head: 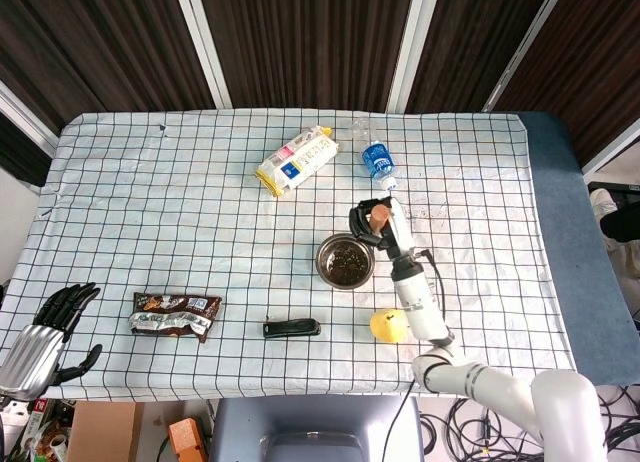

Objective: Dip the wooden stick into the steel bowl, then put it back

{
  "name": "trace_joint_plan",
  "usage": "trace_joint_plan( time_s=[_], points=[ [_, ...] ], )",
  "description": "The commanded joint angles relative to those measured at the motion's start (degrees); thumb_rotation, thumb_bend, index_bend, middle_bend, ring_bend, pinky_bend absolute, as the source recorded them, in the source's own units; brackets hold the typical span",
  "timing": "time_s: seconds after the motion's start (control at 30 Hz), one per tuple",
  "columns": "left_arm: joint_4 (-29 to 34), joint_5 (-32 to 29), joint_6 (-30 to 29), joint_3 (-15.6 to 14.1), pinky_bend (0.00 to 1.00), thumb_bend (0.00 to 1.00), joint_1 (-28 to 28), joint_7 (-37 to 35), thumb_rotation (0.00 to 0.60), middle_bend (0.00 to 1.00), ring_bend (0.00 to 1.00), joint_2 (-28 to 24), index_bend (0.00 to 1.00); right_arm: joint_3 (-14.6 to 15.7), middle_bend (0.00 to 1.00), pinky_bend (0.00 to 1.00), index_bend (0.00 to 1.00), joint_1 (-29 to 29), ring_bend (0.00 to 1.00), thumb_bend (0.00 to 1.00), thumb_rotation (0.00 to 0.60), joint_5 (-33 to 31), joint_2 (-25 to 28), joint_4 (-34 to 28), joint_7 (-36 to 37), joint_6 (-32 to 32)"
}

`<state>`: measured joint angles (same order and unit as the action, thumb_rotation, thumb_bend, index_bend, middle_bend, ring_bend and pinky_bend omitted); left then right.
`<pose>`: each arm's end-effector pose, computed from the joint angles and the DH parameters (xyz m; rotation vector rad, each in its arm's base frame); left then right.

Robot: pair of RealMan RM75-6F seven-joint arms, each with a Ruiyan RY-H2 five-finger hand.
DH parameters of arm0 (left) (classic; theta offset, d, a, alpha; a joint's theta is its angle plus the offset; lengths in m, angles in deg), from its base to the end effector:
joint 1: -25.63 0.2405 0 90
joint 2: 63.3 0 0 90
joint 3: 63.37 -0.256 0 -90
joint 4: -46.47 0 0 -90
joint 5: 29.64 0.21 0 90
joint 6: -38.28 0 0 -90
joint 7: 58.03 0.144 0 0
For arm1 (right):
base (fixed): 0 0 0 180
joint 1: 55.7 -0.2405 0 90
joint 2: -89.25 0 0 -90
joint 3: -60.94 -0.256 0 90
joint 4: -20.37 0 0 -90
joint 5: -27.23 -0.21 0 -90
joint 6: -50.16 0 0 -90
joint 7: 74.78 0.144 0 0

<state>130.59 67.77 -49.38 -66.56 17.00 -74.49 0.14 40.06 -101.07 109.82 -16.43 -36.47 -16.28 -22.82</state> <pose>-0.3092 0.1788 0.1560 -1.5913 -0.9581 -1.0919 -0.1081 -0.3933 -0.0043 1.1662 -1.6035 2.1575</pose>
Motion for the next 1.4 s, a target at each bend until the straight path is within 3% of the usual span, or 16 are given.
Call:
trace_joint_plan(
  time_s=[0.03, 0.23, 0.5, 0.7, 0.83, 0.93, 1.0, 1.1, 1.23, 1.4],
  points=[
    [0.1, 0.0, -0.1, 0.0, 0.09, 0.37, 0.1, 0.1, 0.6, 0.05, 0.01, 0.0, 0.0, 4.9, 1.0, 0.97, 1.0, 3.7, 0.96, 0.55, 0.6, 1.7, 8.1, -1.6, -12.9, 1.6],
    [0.2, -0.2, 0.4, 0.1, 0.09, 0.37, -0.1, 0.7, 0.6, 0.05, 0.01, 0.2, 0.0, 9.9, 1.0, 0.96, 1.0, 7.2, 0.94, 0.55, 0.6, -1.3, 11.2, 4.8, -21.8, 9.1],
    [0.6, 0.4, 0.8, -0.2, 0.09, 0.37, -0.5, 1.7, 0.6, 0.05, 0.01, 0.5, 0.0, 14.3, 1.0, 0.92, 1.0, 9.1, 0.9, 0.55, 0.6, -2.3, 3.4, 21.3, -24.7, 16.0],
    [0.6, 0.1, 1.1, 0.0, 0.09, 0.37, -0.6, 1.3, 0.6, 0.05, 0.01, 0.4, 0.0, 15.6, 0.98, 0.85, 0.96, 8.7, 0.82, 0.55, 0.6, -0.7, -0.3, 27.8, -22.0, 17.4],
    [0.4, 0.3, 0.5, -0.1, 0.09, 0.37, -0.5, 0.9, 0.6, 0.05, 0.02, 0.4, 0.0, 16.7, 0.8, 0.73, 0.75, 8.3, 0.68, 0.55, 0.6, 0.0, -1.2, 30.2, -22.0, 20.7],
    [0.0, 0.6, -0.3, 0.0, 0.09, 0.37, -0.3, 0.1, 0.6, 0.07, 0.03, 0.5, 0.0, 17.3, 0.57, 0.58, 0.5, 7.7, 0.48, 0.55, 0.6, -0.1, 0.3, 28.3, -20.7, 25.3],
    [-0.2, 0.5, -0.5, 0.1, 0.09, 0.37, -0.3, -0.2, 0.6, 0.07, 0.03, 0.5, 0.0, 17.2, 0.39, 0.46, 0.27, 7.5, 0.33, 0.55, 0.6, -0.2, 1.4, 26.8, -20.6, 26.2],
    [-0.2, 0.5, -0.5, 0.1, 0.09, 0.37, -0.3, -0.2, 0.6, 0.07, 0.03, 0.5, 0.0, 16.8, 0.22, 0.34, 0.06, 7.5, 0.18, 0.48, 0.6, -0.3, 2.6, 25.2, -21.7, 26.0],
    [-0.4, 0.4, -0.5, 0.1, 0.09, 0.37, -0.2, -0.3, 0.6, 0.07, 0.03, 0.6, 0.0, 16.4, 0.13, 0.26, 0.0, 7.7, 0.09, 0.42, 0.6, -0.3, 5.1, 21.6, -23.4, 24.6],
    [-0.3, 0.3, -0.5, 0.2, 0.09, 0.37, -0.4, -0.8, 0.6, 0.08, 0.03, 0.4, 0.0, 16.0, 0.08, 0.25, 0.0, 8.1, 0.06, 0.37, 0.6, -0.7, 8.9, 15.5, -27.8, 23.9]
  ],
)
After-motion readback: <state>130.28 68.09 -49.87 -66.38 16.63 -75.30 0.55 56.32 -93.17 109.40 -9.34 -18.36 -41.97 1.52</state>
